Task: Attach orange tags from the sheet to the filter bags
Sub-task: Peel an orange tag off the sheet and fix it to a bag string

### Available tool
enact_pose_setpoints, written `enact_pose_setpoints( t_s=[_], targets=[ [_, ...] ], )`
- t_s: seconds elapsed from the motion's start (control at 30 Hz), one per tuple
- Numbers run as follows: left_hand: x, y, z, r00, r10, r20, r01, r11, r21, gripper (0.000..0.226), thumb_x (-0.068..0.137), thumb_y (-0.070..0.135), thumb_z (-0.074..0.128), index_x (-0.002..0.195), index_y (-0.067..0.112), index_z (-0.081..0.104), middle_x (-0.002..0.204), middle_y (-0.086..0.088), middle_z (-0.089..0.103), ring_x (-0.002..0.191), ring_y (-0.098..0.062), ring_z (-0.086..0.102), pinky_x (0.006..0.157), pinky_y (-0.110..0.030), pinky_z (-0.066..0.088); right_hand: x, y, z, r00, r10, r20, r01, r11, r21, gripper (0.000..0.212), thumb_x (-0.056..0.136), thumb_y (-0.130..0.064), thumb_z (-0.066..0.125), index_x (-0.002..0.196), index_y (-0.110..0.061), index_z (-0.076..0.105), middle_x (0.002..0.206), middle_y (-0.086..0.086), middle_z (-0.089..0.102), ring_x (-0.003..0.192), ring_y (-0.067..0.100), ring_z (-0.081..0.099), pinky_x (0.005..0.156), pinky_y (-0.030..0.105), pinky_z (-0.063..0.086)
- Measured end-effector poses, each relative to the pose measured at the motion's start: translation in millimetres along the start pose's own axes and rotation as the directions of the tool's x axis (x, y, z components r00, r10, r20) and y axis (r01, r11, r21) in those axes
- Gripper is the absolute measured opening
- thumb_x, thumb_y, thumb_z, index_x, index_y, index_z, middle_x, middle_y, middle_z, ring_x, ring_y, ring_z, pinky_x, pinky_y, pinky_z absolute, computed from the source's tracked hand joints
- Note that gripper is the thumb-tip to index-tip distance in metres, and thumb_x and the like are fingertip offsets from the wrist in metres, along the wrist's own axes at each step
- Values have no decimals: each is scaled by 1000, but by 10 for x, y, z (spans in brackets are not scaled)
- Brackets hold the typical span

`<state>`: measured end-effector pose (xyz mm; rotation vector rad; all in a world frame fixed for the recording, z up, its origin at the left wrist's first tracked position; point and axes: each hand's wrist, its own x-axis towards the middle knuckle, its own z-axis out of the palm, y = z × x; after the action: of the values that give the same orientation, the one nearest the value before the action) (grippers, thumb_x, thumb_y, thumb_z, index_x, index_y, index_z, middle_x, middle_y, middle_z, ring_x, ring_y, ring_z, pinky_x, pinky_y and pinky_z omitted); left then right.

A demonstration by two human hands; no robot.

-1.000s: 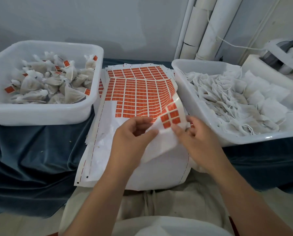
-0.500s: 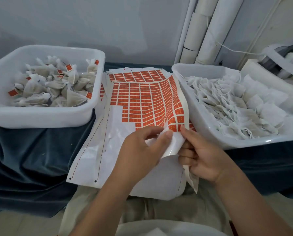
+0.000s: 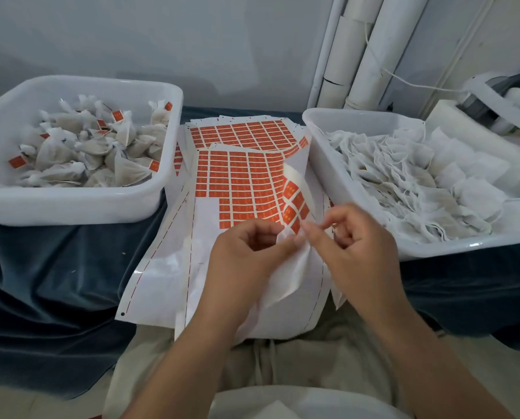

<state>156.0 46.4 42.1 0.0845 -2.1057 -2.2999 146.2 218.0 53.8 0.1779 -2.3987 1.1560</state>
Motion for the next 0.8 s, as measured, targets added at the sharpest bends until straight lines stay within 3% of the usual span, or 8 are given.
enact_pose_setpoints(
  t_s=[0.1, 0.2, 0.23, 0.37, 0.47, 0.57, 0.7, 0.8],
  targets=[
    [13, 33, -24, 998, 56, 35, -58, 996, 63, 14, 79, 45, 87, 90, 39, 80, 91, 18, 78, 89, 1, 72, 68, -3, 49, -7, -89, -60, 983, -131, 130, 143, 986, -87, 30, 94, -56, 59, 97, -34, 78, 59, -16, 55, 59, 9, 56, 52, 13, 38],
    [34, 53, -82, 992, 94, 86, -109, 975, 196, 9, 79, 55, 77, 85, 49, 77, 95, 31, 75, 99, 13, 65, 69, 4, 44, 7, -167, -129, 968, -165, 190, 190, 974, -123, 39, 94, -63, 56, 107, -36, 81, 60, -23, 57, 63, 5, 58, 56, 10, 40],
    [33, 81, -97, 991, 95, 95, -114, 969, 219, 2, 81, 55, 76, 83, 54, 76, 95, 34, 73, 101, 17, 62, 69, 5, 43, 8, -180, -141, 963, -172, 208, 203, 969, -140, 37, 95, -62, 58, 108, -36, 81, 56, -21, 54, 63, 4, 58, 57, 10, 41],
    [37, 104, -120, 984, 121, 130, -155, 942, 299, 27, 87, 51, 76, 79, 75, 66, 94, 43, 68, 101, 25, 56, 71, -7, 45, 7, -221, -140, 948, -214, 234, 277, 918, -285, 19, 100, -39, 66, 98, -28, 82, 50, -23, 34, 53, 2, 49, 50, 11, 27],
    [35, 82, -131, 979, 131, 157, -172, 942, 288, 19, 89, 49, 76, 81, 65, 72, 96, 39, 71, 102, 22, 58, 70, -6, 47, -21, -242, -117, 948, -229, 222, 292, 904, -313, 14, 96, -28, 71, 85, -23, 78, 49, -19, 22, 47, 5, 41, 47, 12, 21],
    [15, 60, -121, 980, 128, 153, -168, 943, 287, 9, 92, 45, 76, 87, 52, 75, 96, 38, 72, 102, 19, 60, 77, -9, 45, -27, -223, -97, 951, -226, 211, 284, 907, -310, 18, 95, -29, 71, 78, -24, 75, 49, -17, 23, 43, 7, 31, 51, 13, 18],
    [7, 68, -109, 979, 126, 163, -172, 935, 311, 6, 93, 43, 74, 94, 50, 74, 98, 36, 72, 103, 15, 61, 83, -13, 43, -15, -213, -126, 952, -178, 247, 236, 945, -226, 23, 96, -44, 61, 89, -30, 79, 49, -18, 37, 48, 9, 44, 51, 14, 26],
    [36, 63, -107, 978, 128, 165, -177, 927, 331, 9, 94, 40, 72, 99, 40, 80, 97, 27, 75, 100, 8, 65, 85, -15, 46, -16, -193, -111, 948, -193, 254, 254, 938, -237, 17, 97, -26, 71, 81, -25, 75, 48, -19, 33, 52, 7, 47, 50, 14, 30]
  ],
)
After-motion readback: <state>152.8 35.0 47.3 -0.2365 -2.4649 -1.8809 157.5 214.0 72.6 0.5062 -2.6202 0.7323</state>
